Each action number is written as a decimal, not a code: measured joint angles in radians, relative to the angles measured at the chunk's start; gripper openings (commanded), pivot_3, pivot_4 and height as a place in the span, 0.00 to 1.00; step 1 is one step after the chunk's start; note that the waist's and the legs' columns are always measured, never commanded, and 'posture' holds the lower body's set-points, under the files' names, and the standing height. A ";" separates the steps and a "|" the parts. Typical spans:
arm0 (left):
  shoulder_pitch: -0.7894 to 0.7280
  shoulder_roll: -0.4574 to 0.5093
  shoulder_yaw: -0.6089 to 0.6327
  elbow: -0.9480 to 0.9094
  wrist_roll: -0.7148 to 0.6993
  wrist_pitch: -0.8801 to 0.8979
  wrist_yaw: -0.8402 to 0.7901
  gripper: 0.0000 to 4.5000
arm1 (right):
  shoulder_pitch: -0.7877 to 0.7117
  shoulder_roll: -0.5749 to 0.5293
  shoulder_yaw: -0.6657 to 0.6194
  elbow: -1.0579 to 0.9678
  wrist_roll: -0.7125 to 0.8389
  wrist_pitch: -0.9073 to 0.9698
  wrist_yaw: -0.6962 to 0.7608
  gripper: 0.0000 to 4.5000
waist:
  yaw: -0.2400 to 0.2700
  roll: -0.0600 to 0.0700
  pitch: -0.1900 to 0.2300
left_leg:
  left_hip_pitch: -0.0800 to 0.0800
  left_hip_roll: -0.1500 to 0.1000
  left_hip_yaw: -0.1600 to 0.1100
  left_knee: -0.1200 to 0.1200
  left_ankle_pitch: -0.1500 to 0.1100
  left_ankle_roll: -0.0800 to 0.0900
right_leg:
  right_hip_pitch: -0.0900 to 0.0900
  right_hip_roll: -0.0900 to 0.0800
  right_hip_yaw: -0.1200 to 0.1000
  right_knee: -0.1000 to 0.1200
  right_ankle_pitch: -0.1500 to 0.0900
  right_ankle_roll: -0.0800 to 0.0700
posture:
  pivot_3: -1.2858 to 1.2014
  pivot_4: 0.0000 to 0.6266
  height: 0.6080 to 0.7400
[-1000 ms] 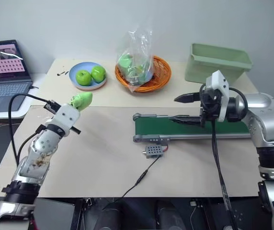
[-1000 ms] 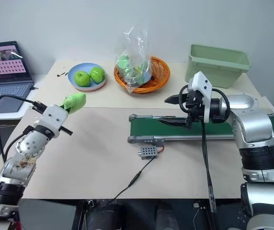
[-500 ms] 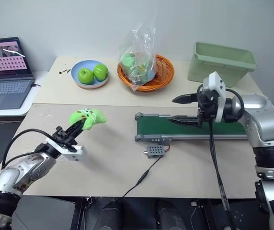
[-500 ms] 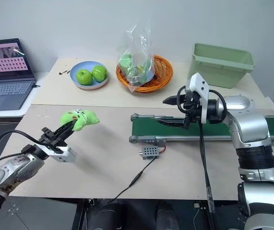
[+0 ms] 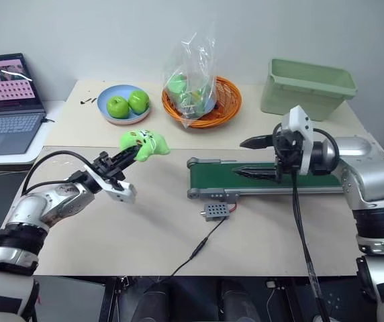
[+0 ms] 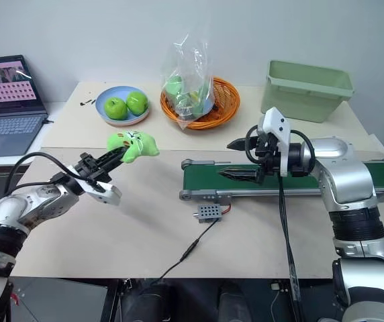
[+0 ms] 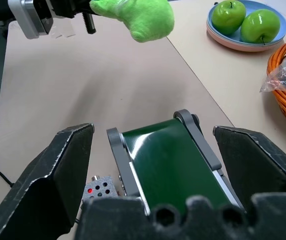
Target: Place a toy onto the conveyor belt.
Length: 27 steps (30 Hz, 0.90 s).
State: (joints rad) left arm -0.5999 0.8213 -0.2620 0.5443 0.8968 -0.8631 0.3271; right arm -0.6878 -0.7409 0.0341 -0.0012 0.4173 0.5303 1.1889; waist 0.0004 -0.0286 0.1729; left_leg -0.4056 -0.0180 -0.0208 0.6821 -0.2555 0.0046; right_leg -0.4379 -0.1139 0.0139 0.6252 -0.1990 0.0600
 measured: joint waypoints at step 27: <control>-0.341 -0.304 -0.343 0.391 0.109 -0.078 0.064 0.01 | 0.118 -0.055 -0.089 -0.161 0.064 0.080 -0.098 1.00 | -0.001 -0.001 0.000 | -0.001 0.000 0.000 0.003 0.000 0.000 | 0.001 0.000 0.000 0.001 0.000 0.001 | 0.52 0.24 1.00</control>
State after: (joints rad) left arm -0.9413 0.5169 -0.6054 0.9350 1.0060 -0.9407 0.3914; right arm -0.5694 -0.7956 -0.0552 -0.1624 0.4816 0.6106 1.0906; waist -0.0004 -0.0294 0.1725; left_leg -0.4065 -0.0184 -0.0210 0.6852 -0.2554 0.0049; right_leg -0.4373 -0.1139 0.0139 0.6261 -0.1989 0.0605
